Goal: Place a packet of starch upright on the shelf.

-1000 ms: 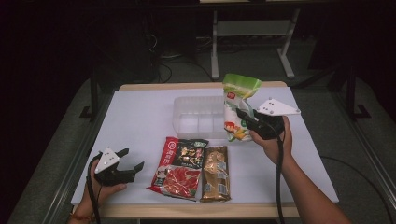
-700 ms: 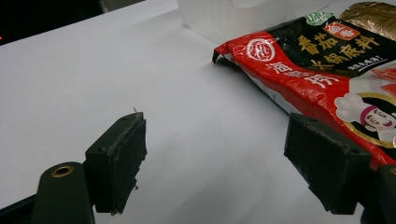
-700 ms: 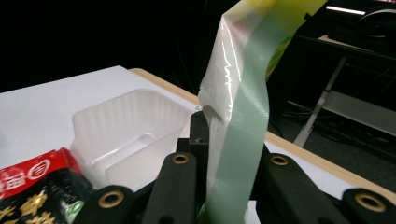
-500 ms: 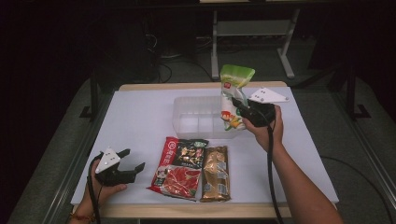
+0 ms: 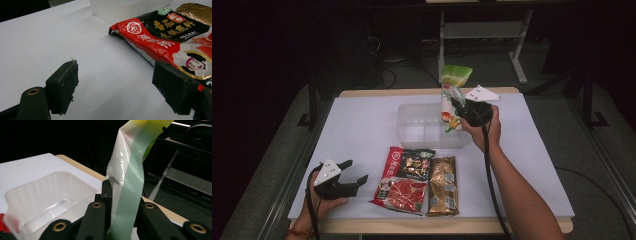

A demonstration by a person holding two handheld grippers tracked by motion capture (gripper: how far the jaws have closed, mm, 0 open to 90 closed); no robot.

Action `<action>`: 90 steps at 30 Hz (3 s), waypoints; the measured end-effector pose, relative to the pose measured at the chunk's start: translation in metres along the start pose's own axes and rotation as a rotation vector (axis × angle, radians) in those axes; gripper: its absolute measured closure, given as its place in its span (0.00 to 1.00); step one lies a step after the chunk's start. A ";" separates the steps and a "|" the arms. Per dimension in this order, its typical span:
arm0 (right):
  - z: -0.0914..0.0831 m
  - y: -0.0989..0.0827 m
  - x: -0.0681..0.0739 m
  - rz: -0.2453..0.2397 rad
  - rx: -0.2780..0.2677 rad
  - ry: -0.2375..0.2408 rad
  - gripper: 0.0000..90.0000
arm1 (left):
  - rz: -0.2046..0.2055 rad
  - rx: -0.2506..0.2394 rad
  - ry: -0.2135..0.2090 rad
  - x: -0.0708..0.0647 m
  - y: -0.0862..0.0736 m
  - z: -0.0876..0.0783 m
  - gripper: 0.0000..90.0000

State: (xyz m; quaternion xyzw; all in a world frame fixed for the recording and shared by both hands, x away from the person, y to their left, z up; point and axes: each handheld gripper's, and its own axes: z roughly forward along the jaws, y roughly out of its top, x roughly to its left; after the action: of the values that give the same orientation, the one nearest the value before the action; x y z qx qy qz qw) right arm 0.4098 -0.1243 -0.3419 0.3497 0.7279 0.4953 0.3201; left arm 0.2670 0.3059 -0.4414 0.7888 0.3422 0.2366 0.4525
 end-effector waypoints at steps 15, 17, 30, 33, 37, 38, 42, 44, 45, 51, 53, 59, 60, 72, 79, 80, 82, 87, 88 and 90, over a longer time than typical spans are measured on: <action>0.033 -0.016 -0.004 -0.001 0.017 -0.059 0.90 | -0.001 0.009 -0.022 -0.001 -0.001 0.003 0.23; 0.036 -0.016 -0.002 -0.011 0.021 -0.066 0.90 | 0.001 0.011 -0.024 -0.001 -0.001 0.003 0.23; 0.043 -0.037 0.009 -0.034 0.028 -0.067 0.90 | 0.017 0.018 -0.041 -0.004 -0.001 0.003 0.23; 0.040 -0.042 0.010 -0.036 0.011 -0.057 0.90 | 0.018 0.021 -0.043 -0.004 -0.001 0.004 0.23; 0.035 -0.045 0.013 -0.040 0.014 -0.041 0.89 | 0.019 0.022 -0.044 -0.005 -0.001 0.004 0.23; 0.034 -0.046 0.013 -0.039 0.013 -0.037 0.89 | 0.020 0.020 -0.044 -0.005 -0.001 0.004 0.23; 0.029 -0.052 0.012 -0.040 0.022 -0.005 0.87 | 0.022 0.021 -0.045 -0.005 0.000 0.003 0.23; 0.027 -0.054 0.012 -0.052 0.037 0.005 0.86 | 0.023 0.022 -0.046 -0.006 0.000 0.004 0.23; 0.026 -0.055 0.012 -0.058 0.040 0.010 0.85 | 0.021 0.024 -0.047 -0.006 0.000 0.004 0.23; 0.022 -0.048 0.007 -0.055 0.106 0.069 0.79 | 0.027 0.032 -0.052 -0.006 0.000 0.004 0.23; 0.023 -0.045 0.005 -0.059 0.153 0.089 0.77 | 0.030 0.036 -0.055 -0.006 -0.001 0.004 0.23; 0.024 -0.038 0.002 -0.091 0.283 0.130 0.80 | 0.037 0.049 -0.067 -0.008 -0.001 0.006 0.23; 0.025 -0.037 0.003 -0.108 0.297 0.129 0.81 | 0.039 0.052 -0.070 -0.008 -0.001 0.006 0.23; 0.026 -0.046 0.007 -0.127 0.301 0.125 0.85 | 0.036 0.052 -0.074 -0.009 -0.001 0.006 0.23; 0.024 -0.047 0.008 -0.120 0.295 0.114 0.83 | 0.039 0.054 -0.073 -0.009 -0.001 0.006 0.23; 0.023 -0.047 0.007 -0.121 0.295 0.114 0.82 | 0.039 0.054 -0.071 -0.009 -0.001 0.006 0.23; 0.021 -0.048 0.007 -0.113 0.289 0.115 0.79 | 0.039 0.056 -0.070 -0.009 -0.001 0.006 0.23; 0.014 -0.048 0.006 -0.098 0.278 0.123 0.77 | 0.042 0.056 -0.069 -0.009 0.000 0.007 0.23; 0.012 -0.049 0.005 -0.099 0.278 0.125 0.77 | 0.043 0.057 -0.069 -0.010 0.000 0.007 0.23; 0.008 -0.048 0.005 -0.095 0.270 0.128 0.77 | 0.043 0.057 -0.071 -0.010 0.000 0.007 0.23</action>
State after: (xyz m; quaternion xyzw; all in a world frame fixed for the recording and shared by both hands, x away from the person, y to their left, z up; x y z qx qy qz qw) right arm 0.4044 -0.1290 -0.3907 0.3223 0.8225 0.3985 0.2465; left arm 0.2652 0.2942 -0.4454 0.8164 0.3155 0.2085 0.4365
